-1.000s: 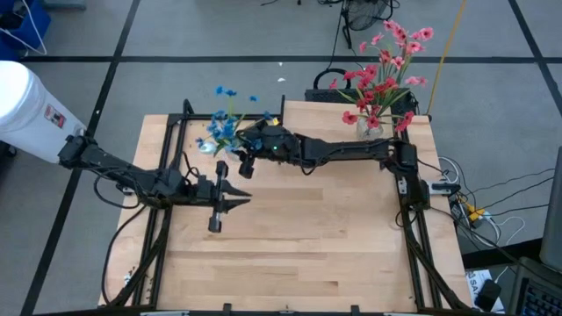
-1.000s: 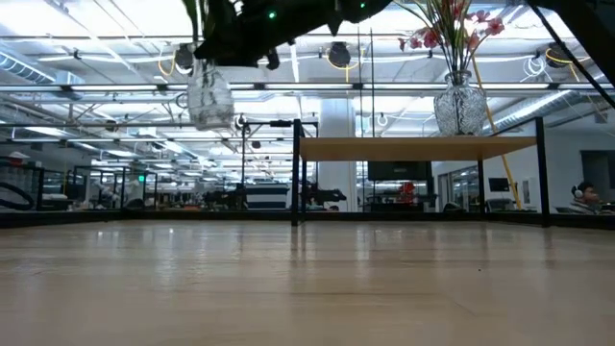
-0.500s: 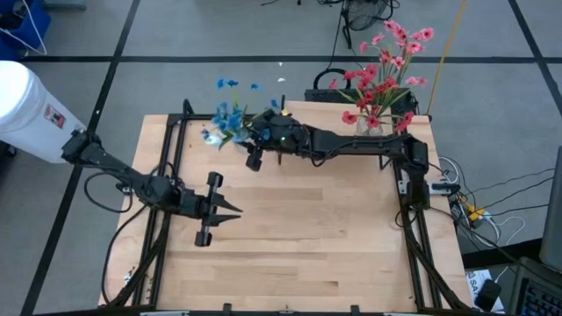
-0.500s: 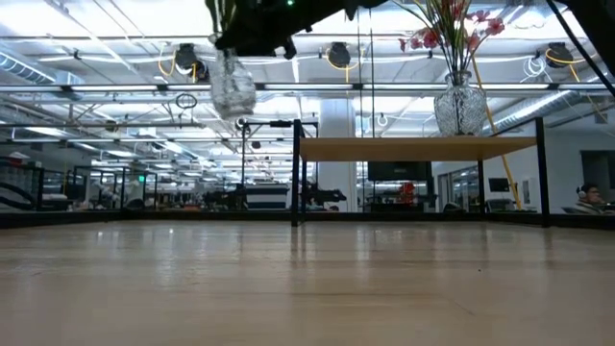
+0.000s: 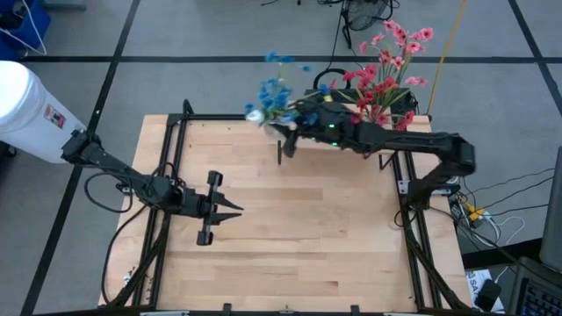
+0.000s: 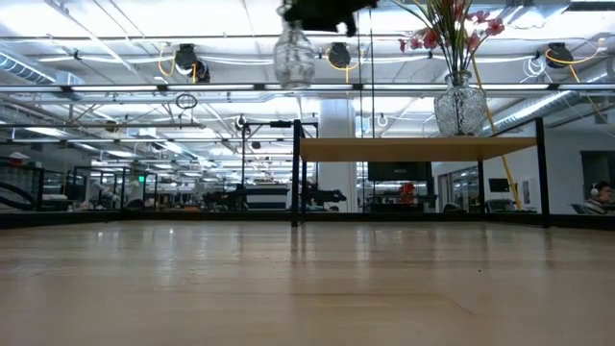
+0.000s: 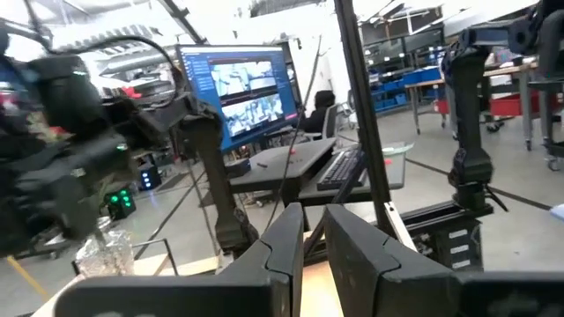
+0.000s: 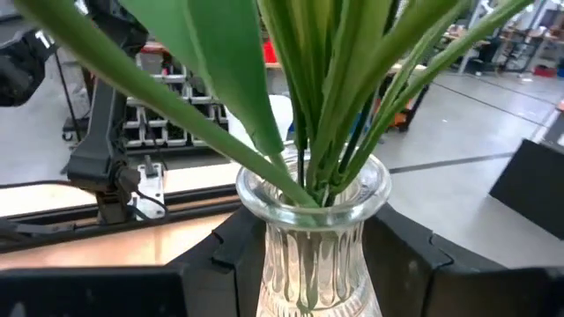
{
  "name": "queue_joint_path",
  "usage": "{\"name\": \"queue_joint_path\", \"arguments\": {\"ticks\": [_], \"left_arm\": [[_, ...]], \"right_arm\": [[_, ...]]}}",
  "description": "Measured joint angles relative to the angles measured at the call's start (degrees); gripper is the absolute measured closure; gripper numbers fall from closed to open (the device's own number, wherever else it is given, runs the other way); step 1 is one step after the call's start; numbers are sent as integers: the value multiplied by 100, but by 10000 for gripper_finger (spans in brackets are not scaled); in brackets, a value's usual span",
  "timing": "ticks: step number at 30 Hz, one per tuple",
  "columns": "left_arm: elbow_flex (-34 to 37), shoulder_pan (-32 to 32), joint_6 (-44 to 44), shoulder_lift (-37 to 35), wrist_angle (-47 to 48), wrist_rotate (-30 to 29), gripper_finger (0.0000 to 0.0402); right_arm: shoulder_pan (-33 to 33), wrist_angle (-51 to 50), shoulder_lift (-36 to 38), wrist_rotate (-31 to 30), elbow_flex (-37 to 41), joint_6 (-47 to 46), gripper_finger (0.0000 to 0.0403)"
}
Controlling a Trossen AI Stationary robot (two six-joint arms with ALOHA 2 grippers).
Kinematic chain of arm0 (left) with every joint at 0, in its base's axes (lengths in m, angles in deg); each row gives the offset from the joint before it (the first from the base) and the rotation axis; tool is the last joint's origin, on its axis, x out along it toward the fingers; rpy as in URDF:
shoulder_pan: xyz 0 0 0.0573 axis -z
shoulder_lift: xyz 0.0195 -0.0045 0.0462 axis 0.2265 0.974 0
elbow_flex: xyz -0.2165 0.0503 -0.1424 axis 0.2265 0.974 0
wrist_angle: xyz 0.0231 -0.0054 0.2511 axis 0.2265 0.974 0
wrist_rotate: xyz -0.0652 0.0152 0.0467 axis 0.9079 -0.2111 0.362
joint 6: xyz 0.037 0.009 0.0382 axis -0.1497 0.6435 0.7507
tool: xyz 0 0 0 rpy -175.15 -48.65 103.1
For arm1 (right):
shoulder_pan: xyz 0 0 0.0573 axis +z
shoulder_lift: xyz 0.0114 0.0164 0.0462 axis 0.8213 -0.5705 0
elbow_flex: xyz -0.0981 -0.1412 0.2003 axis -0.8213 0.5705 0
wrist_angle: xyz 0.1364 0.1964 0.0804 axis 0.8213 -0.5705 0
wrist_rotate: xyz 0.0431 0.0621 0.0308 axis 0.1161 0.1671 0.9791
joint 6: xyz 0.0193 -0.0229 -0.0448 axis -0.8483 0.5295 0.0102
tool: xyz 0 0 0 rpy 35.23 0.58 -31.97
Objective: Pick and place flowers into a vace then onto a shelf
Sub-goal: Put the transparent vase with flowers on the shelf
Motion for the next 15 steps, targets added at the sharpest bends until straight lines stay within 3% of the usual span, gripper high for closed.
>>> {"name": "queue_joint_path", "arguments": {"ticks": [9,15], "left_arm": [[0,-4,33,0,1,-352,344],[0,-4,152,0,0,-380,344]], "right_arm": [[-331,1156,1174,13,1927,-306,255],[-677,1319,1437,-13,2592,-528,255]]}}
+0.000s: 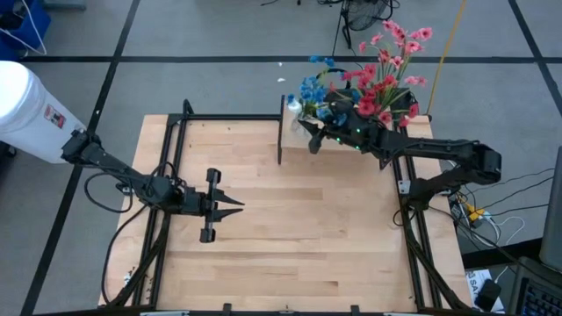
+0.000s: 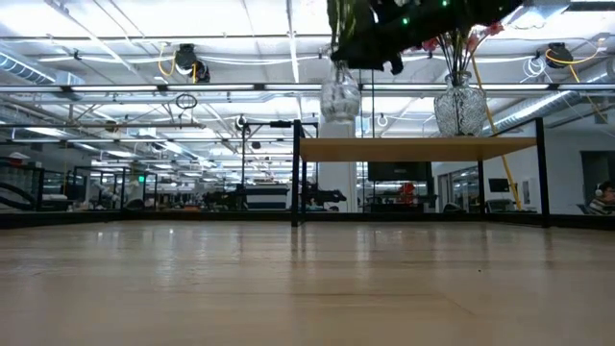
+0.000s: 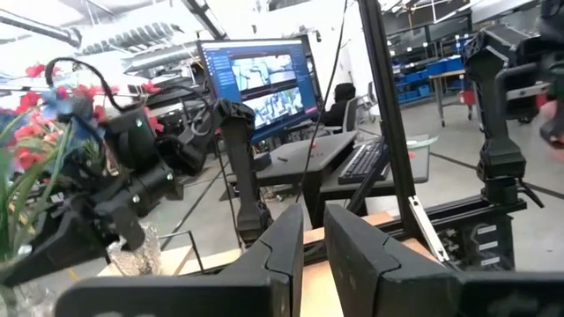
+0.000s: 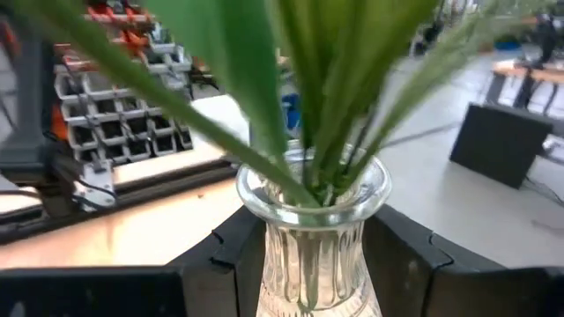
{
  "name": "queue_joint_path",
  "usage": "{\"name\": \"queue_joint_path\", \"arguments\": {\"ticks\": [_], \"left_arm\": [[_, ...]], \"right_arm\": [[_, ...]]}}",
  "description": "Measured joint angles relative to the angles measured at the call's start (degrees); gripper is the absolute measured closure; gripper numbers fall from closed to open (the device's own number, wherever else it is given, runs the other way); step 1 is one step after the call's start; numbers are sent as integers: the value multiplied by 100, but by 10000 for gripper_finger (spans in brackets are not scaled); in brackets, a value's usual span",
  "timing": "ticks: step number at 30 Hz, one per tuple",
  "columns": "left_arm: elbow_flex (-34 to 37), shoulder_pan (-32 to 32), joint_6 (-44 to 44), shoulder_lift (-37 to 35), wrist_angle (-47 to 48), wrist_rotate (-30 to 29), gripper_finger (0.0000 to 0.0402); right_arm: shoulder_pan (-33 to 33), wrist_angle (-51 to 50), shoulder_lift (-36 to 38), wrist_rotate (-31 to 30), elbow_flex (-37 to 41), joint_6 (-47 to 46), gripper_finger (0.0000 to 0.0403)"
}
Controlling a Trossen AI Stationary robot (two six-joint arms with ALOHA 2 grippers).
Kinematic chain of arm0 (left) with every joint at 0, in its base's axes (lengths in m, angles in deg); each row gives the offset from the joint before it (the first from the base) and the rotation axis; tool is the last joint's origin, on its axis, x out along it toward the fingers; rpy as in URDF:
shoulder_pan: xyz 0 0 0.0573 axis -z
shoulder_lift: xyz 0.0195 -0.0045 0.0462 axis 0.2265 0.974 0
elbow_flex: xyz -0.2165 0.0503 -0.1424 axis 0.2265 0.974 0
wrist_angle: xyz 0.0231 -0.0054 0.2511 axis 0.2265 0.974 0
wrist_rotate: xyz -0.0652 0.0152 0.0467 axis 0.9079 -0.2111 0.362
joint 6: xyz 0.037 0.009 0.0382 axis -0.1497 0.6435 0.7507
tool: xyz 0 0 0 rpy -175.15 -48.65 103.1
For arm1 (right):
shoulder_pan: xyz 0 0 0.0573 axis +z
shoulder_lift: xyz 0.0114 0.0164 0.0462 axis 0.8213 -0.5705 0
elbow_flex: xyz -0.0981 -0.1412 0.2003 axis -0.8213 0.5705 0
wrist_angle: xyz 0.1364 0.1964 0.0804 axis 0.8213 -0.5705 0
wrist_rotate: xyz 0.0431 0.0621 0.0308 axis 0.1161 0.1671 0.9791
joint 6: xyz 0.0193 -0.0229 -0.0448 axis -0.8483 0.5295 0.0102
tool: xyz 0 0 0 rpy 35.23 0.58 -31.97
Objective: Pick and place flowers into a vace then onto a shelf
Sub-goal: Put the transparent vase with flowers on the shelf
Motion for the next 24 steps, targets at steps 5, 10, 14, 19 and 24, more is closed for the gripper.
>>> {"name": "queue_joint_path", "arguments": {"ticks": [5,10,14,19,24], "left_arm": [[0,0,38,0,2,0,344],[1,0,40,0,5,0,344],[1,-4,37,0,7,0,344],[1,-4,16,0,10,0,344],[1,-4,22,0,10,0,344]], "right_arm": [[-235,43,2,34,159,-85,255],[-400,168,2,30,257,-114,255],[-570,135,-17,188,257,-314,255],[-654,178,-66,280,257,-384,255],[-716,168,-172,338,259,-402,255]]}}
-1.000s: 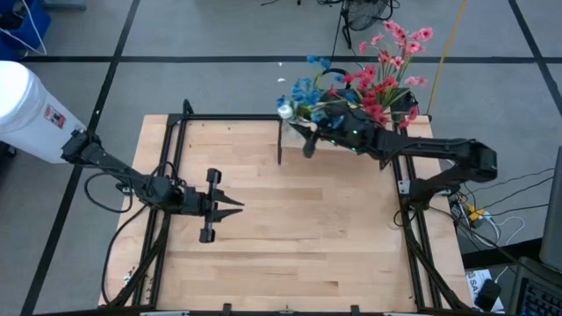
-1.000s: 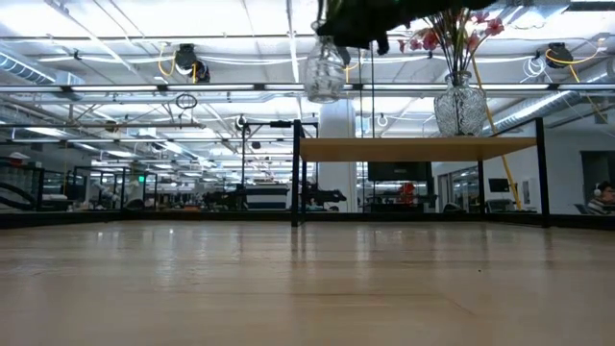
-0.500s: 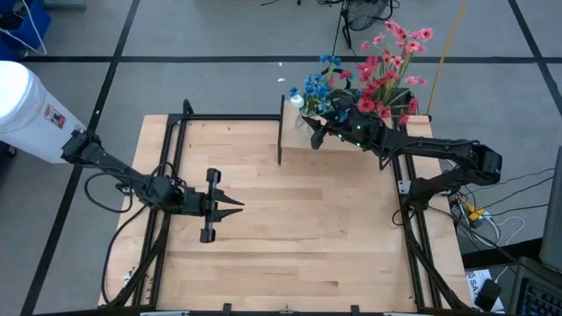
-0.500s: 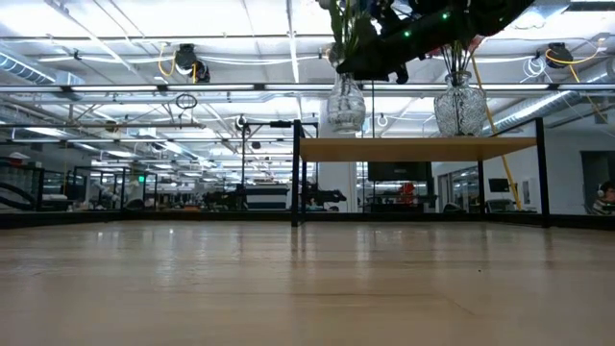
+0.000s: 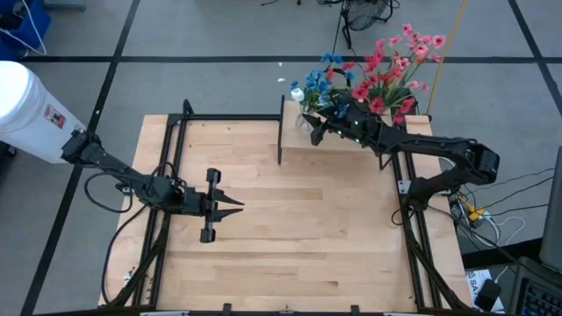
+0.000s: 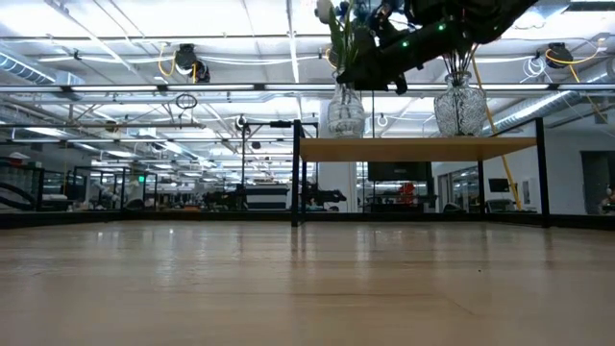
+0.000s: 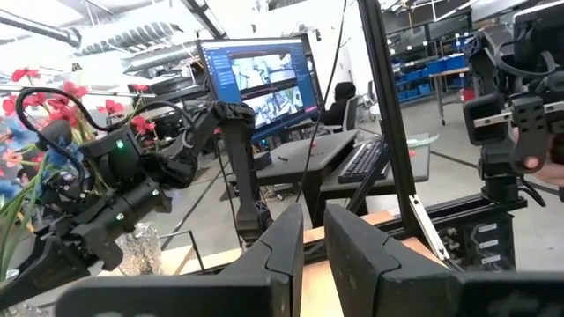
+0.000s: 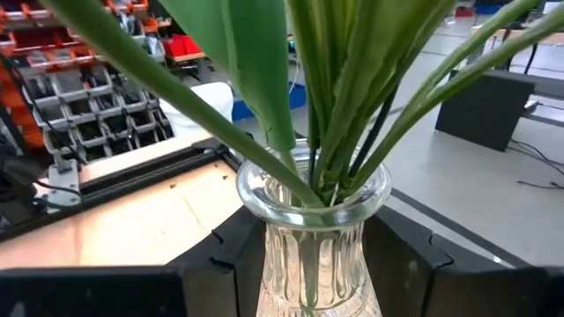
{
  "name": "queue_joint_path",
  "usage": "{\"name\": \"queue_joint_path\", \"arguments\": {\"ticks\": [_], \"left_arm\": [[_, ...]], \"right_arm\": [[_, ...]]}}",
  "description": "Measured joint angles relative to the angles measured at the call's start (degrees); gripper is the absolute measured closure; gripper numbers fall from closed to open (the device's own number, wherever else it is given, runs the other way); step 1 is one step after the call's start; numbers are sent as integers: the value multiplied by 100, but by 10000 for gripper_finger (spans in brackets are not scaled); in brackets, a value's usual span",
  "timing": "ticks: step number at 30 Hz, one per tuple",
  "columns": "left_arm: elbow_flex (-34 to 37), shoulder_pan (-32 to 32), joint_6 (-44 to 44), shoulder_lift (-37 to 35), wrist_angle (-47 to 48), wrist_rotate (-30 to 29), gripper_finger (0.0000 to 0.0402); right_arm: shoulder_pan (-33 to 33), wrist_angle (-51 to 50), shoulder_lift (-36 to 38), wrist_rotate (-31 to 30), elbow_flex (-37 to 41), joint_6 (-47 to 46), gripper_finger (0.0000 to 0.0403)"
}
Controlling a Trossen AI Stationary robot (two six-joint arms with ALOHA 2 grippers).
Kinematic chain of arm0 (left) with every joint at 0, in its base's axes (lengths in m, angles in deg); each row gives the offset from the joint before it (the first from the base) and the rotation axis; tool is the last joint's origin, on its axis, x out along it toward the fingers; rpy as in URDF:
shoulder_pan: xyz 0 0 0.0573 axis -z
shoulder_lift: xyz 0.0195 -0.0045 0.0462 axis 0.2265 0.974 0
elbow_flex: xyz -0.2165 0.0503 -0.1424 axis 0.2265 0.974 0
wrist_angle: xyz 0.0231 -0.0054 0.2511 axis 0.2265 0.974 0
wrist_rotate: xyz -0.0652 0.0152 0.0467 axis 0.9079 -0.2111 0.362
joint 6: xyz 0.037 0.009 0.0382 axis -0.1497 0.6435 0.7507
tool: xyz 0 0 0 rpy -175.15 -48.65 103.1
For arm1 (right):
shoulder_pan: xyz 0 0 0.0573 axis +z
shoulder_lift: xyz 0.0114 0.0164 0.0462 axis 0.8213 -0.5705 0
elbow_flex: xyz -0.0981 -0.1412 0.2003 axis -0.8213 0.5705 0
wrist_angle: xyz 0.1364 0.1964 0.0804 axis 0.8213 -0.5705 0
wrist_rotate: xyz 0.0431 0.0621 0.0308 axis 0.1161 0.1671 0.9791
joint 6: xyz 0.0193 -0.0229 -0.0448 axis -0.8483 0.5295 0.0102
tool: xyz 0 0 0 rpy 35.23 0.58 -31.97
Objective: Pick and place flowers into a vace then onto a shelf
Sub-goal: Put the transparent vase with flowers on the shelf
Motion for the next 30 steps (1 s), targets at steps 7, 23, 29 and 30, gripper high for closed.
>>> {"name": "queue_joint_path", "arguments": {"ticks": [7,23,29,30], "left_arm": [[0,0,-17,0,0,0,344],[0,0,-17,0,-2,2,344],[0,0,-26,0,-2,2,344],[0,0,-24,0,0,2,344]], "right_arm": [[-70,139,-153,10,0,-96,255],[-160,164,-237,140,-4,-133,255],[-160,150,-237,151,-4,-196,240],[-160,148,-237,151,-4,-194,238]]}}
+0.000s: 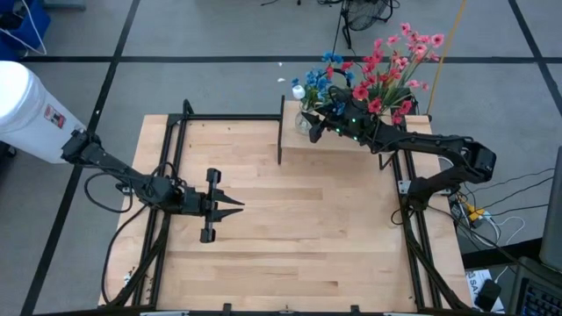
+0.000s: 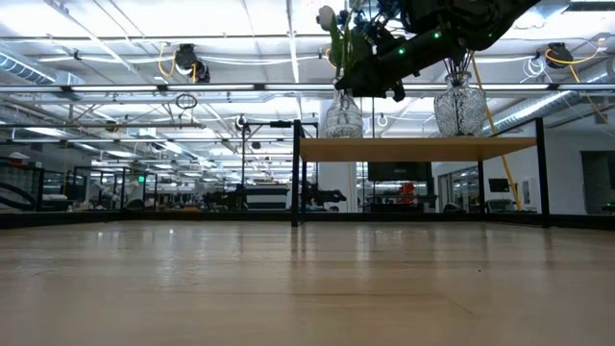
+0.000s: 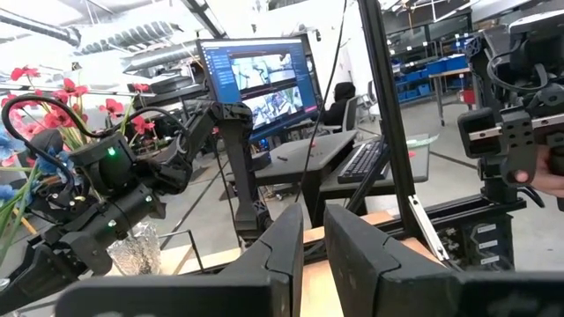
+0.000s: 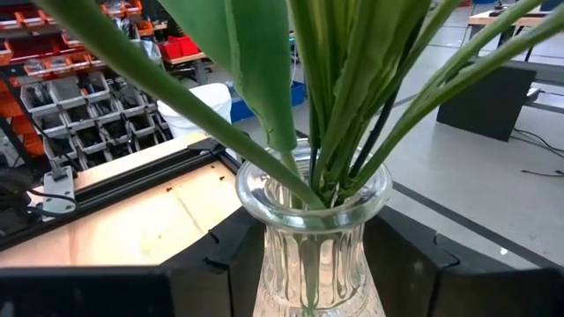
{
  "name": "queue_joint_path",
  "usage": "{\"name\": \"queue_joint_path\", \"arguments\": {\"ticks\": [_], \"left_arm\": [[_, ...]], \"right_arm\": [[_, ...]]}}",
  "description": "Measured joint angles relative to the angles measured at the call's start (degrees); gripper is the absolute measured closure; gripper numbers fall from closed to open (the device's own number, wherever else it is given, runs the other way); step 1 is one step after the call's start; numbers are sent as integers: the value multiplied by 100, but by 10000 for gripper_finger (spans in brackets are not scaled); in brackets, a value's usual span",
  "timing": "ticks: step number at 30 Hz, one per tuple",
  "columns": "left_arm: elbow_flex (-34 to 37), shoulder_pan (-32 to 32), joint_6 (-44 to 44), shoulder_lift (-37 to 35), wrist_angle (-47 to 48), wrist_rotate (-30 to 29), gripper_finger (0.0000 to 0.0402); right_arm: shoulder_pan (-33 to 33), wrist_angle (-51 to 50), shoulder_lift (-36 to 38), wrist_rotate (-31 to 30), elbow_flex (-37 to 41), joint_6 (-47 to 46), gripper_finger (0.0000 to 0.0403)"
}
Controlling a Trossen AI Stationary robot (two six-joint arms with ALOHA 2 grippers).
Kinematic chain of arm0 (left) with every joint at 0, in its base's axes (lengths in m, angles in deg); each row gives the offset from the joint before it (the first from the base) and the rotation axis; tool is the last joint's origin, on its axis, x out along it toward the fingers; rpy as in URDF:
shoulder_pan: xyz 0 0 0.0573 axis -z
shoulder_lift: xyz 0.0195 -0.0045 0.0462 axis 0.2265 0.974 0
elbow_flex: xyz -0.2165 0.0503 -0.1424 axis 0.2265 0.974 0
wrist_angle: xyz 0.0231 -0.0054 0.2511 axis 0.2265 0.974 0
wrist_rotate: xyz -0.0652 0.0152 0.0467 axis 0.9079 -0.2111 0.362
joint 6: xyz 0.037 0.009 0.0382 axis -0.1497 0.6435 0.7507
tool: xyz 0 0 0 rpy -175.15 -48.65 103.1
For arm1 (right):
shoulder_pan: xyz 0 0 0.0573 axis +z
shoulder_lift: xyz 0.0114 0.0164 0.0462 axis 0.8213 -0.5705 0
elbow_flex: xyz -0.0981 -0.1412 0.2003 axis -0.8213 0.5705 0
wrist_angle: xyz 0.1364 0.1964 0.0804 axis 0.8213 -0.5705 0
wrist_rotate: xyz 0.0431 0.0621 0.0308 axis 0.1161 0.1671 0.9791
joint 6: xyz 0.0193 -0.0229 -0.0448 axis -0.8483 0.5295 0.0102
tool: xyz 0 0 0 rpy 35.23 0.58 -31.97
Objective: Pick and place flowers into a vace then onto a shelf
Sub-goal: Put the transparent vase with flowers on the shelf
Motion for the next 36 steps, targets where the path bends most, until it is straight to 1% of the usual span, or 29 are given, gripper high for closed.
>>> {"name": "queue_joint_path", "arguments": {"ticks": [8,15,23,28,36], "left_arm": [[0,0,2,0,-1,0,344],[0,0,0,0,0,0,344],[0,0,2,0,0,0,344],[2,0,2,0,0,0,344],[2,1,2,0,2,0,344]], "right_arm": [[0,0,0,0,0,0,247],[0,11,0,2,0,0,229],[78,201,-7,3,0,113,226],[136,300,-7,3,0,108,202],[166,320,0,-17,0,110,137]]}}
